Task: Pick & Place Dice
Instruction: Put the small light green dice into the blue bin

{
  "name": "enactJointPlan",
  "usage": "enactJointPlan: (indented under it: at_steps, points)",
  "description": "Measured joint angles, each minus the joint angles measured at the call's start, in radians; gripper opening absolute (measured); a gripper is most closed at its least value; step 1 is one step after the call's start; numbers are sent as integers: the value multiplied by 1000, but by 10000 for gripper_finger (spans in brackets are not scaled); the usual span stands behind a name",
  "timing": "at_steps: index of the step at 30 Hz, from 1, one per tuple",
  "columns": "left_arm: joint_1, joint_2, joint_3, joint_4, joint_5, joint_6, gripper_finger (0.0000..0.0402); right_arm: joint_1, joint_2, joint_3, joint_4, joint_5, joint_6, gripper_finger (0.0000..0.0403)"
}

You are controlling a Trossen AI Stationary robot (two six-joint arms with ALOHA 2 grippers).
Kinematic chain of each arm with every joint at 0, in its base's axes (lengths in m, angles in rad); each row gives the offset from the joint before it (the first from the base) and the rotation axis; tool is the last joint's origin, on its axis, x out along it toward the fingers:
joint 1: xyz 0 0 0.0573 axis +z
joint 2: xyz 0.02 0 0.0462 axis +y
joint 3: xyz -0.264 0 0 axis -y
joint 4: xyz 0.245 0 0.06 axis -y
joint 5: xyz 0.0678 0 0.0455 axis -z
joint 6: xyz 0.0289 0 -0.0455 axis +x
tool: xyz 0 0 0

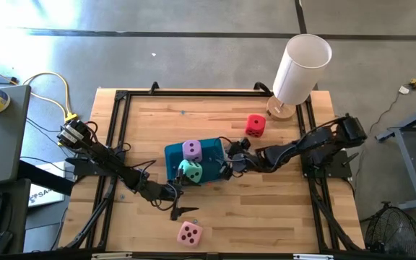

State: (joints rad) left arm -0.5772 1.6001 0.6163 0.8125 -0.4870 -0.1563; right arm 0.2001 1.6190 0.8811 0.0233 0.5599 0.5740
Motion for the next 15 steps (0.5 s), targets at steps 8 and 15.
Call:
enactJointPlan:
  at_steps: [8,15]
  points:
    - [-1,0,0,-6,0,-2,400,50,-76,2,-312,103,279,299]
    - [-1,0,0,-8,0,-15,400,49,-70,2,-604,149,558,299]
